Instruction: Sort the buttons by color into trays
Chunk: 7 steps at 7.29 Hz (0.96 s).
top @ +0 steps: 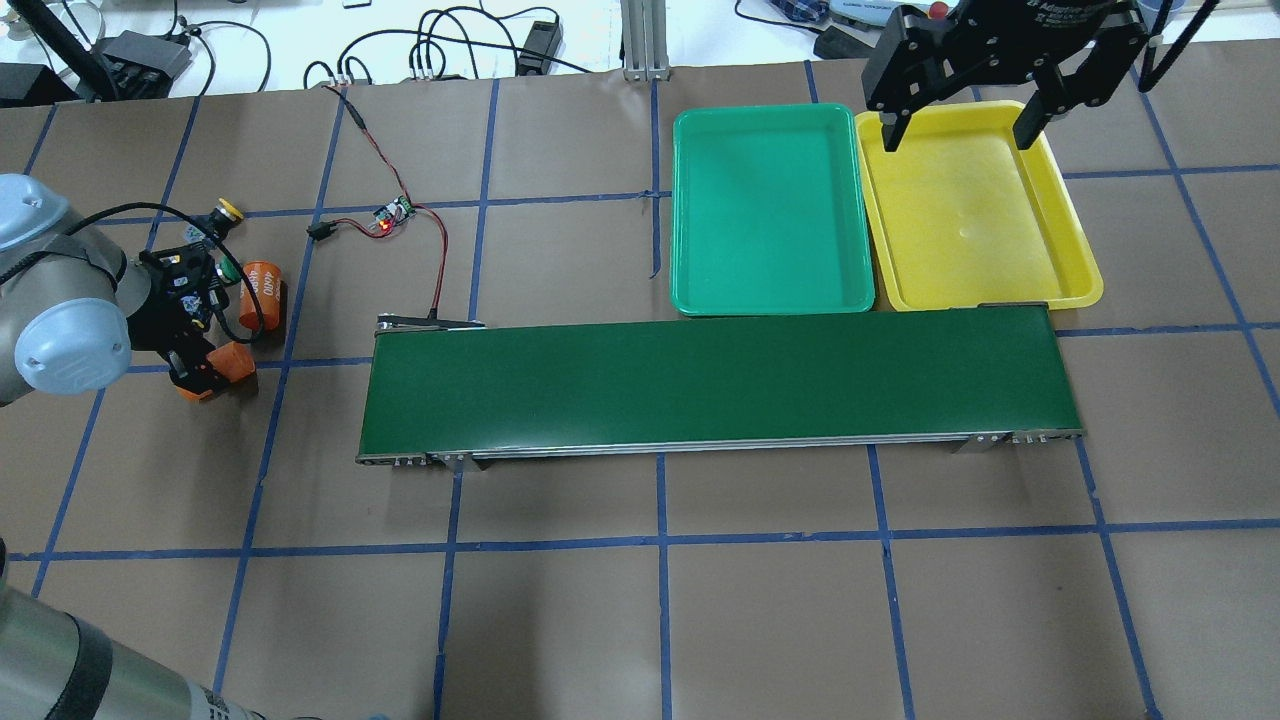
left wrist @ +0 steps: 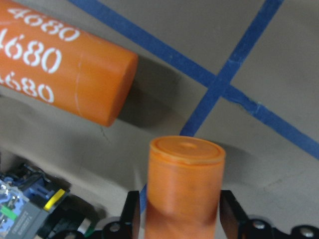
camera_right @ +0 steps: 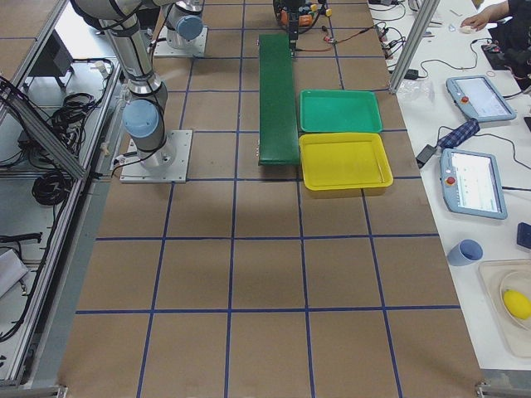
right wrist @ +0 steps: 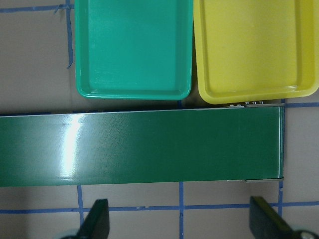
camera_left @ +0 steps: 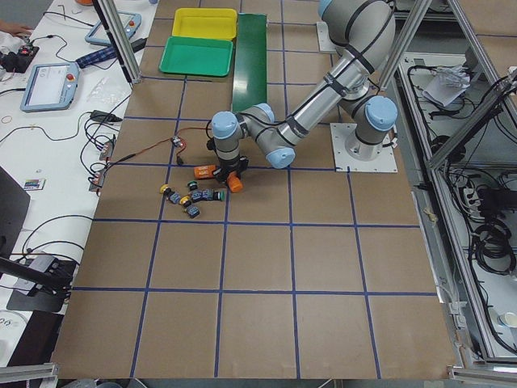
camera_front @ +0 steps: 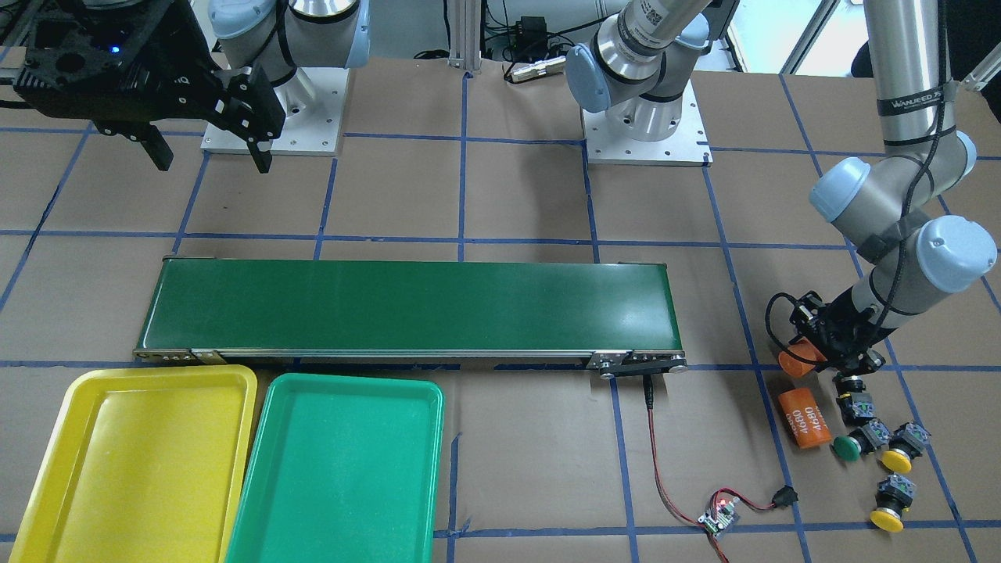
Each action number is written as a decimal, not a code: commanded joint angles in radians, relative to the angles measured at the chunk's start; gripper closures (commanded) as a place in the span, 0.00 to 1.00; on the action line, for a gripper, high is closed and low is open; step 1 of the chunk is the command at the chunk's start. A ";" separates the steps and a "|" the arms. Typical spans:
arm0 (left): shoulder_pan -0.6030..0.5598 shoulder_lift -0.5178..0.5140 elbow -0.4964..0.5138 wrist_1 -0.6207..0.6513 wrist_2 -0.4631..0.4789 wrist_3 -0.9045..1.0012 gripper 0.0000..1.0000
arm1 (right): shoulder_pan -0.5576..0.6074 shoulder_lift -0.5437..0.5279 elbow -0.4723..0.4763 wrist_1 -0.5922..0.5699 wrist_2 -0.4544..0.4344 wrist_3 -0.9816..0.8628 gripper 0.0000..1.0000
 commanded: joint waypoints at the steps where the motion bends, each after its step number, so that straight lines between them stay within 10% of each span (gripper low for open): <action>1: -0.008 0.031 0.001 -0.017 -0.007 -0.042 1.00 | 0.000 0.000 0.000 0.000 0.000 0.000 0.00; 7: -0.068 0.276 -0.027 -0.285 -0.076 -0.805 1.00 | 0.000 0.000 0.000 0.002 -0.002 -0.003 0.00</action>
